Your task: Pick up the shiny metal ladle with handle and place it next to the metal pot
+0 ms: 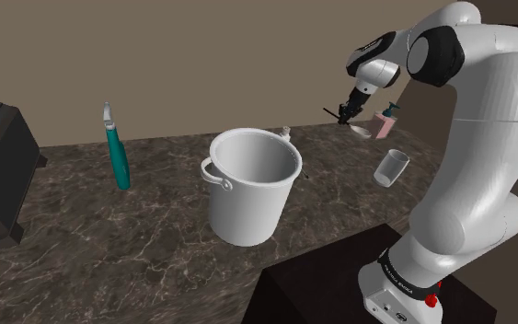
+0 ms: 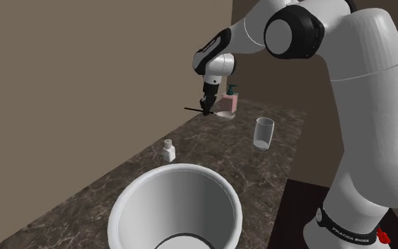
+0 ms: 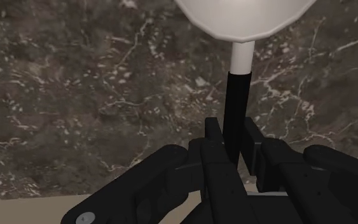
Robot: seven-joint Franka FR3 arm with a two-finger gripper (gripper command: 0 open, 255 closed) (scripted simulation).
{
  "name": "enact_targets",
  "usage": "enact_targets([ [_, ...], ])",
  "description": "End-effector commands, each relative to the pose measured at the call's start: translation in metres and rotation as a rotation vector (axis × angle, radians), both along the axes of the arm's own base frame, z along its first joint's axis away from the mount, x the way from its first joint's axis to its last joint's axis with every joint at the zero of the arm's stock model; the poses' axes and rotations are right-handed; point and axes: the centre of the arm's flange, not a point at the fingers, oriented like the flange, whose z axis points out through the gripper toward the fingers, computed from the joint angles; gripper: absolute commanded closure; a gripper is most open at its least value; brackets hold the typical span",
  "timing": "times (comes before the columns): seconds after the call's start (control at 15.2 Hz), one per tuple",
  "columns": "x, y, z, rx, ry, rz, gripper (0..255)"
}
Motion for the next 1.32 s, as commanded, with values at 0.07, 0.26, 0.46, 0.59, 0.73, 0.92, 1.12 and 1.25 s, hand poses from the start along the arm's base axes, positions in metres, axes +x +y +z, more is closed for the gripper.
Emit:
enact_targets([
  [0.07,0.000,0.000,0.016,0.000,0.000,0.000,255],
  [0.26,0.000,0.000,0.032,0.000,0.000,0.000,255],
  [0.46,0.000,0.000,0.048,0.000,0.000,0.000,255],
  [0.59,0.000,0.000,0.058,0.000,0.000,0.000,255],
  [0.73,0.000,0.000,0.069,0.000,0.000,0.000,255],
  [0.92,0.000,0.000,0.085,0.000,0.000,0.000,255],
  [1.12,0.000,0.000,0.100,0.000,0.000,0.000,255],
  [1.25,0.000,0.000,0.111,0.000,0.000,0.000,255],
])
